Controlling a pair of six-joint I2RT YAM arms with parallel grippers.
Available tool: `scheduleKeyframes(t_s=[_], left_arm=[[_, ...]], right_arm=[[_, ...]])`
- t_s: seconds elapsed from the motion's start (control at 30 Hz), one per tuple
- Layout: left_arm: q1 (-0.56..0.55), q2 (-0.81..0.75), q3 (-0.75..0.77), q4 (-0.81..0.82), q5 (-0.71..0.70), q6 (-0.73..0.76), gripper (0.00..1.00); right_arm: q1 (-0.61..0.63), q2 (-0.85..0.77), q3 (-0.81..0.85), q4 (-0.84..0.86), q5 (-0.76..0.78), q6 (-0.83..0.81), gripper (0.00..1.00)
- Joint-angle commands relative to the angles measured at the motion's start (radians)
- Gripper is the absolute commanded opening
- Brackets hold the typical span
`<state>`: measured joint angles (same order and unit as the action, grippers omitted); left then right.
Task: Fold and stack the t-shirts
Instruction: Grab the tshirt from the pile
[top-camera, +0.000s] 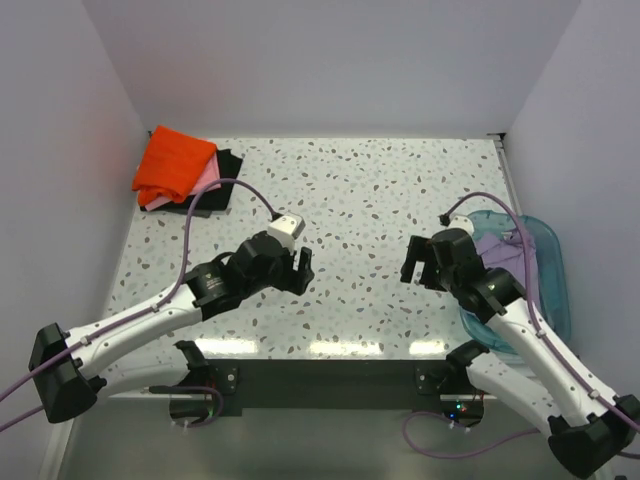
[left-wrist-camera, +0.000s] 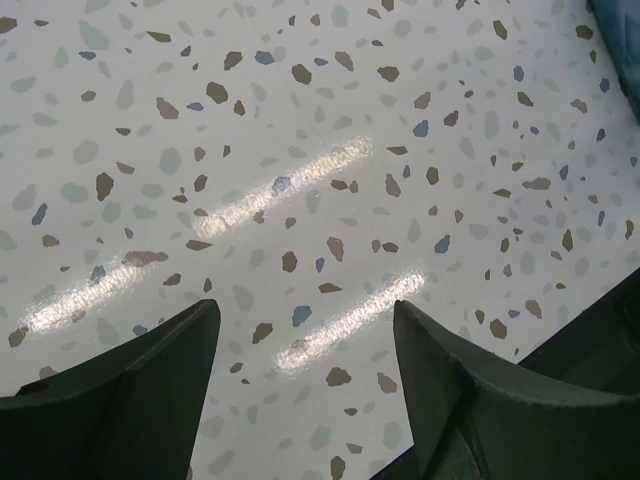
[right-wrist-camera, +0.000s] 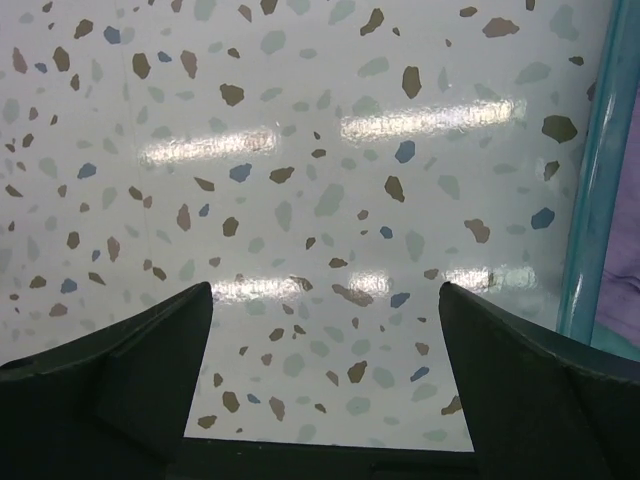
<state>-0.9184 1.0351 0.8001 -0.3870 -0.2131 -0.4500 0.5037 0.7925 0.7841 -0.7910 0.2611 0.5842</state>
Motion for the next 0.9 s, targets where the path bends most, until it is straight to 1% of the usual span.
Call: scheduleKeyframes(t_s=[0.0, 0.1, 0.13, 0.17, 0.23, 0.3, 0.33, 0.37, 0.43, 0.47, 0.57, 0.63, 0.67, 0.87], left_arm=[[0.001, -0.018, 0.039, 0.008, 0.046, 0.036, 0.75], [0.001, -0.004, 0.039, 0.014, 0.07, 0.036, 0.75], [0.001, 0.002, 0.04, 0.016, 0.073, 0.036, 0.75], [0.001, 0.003, 0.04, 0.016, 0.08, 0.037, 0.75], [0.001, 0.011, 0.047, 0.011, 0.084, 0.04, 0.75], [0.001, 0.01, 0.047, 0.013, 0.093, 0.048, 0.75], [0.001, 0.011, 0.051, 0.002, 0.093, 0.051, 0.75], [0.001, 0.01, 0.056, -0.003, 0.093, 0.054, 0.75], [0.001, 0.0, 0.06, -0.012, 0.089, 0.063, 0.76], [0.001, -0.003, 0.062, -0.015, 0.084, 0.066, 0.76], [0.001, -0.018, 0.057, -0.019, 0.077, 0.073, 0.76], [0.001, -0.021, 0.056, -0.023, 0.078, 0.073, 0.76], [0.001, -0.024, 0.054, -0.021, 0.08, 0.07, 0.76], [0.003, -0.026, 0.036, -0.012, 0.096, 0.059, 0.76]], right_arm=[[0.002, 0.034, 0.046, 0.024, 0.069, 0.014, 0.99], [0.001, 0.118, 0.118, -0.014, 0.118, 0.014, 0.99], [0.001, 0.143, 0.169, -0.023, 0.133, 0.013, 0.99], [-0.002, 0.202, 0.197, -0.037, 0.156, 0.002, 0.99], [-0.008, 0.258, 0.248, -0.045, 0.268, -0.001, 0.99], [-0.101, 0.35, 0.332, -0.065, 0.302, -0.018, 0.99], [-0.155, 0.376, 0.354, -0.06, 0.285, -0.024, 0.99], [-0.275, 0.396, 0.374, -0.047, 0.267, -0.033, 0.99], [-0.384, 0.457, 0.385, -0.004, 0.227, -0.049, 0.99], [-0.458, 0.479, 0.388, 0.019, 0.227, -0.049, 0.99], [-0.578, 0.586, 0.383, 0.058, 0.214, -0.032, 0.99], [-0.625, 0.658, 0.366, 0.081, 0.205, -0.015, 0.99], [-0.667, 0.678, 0.356, 0.113, 0.182, -0.004, 0.99], [-0.764, 0.803, 0.273, 0.219, 0.158, 0.048, 0.99]])
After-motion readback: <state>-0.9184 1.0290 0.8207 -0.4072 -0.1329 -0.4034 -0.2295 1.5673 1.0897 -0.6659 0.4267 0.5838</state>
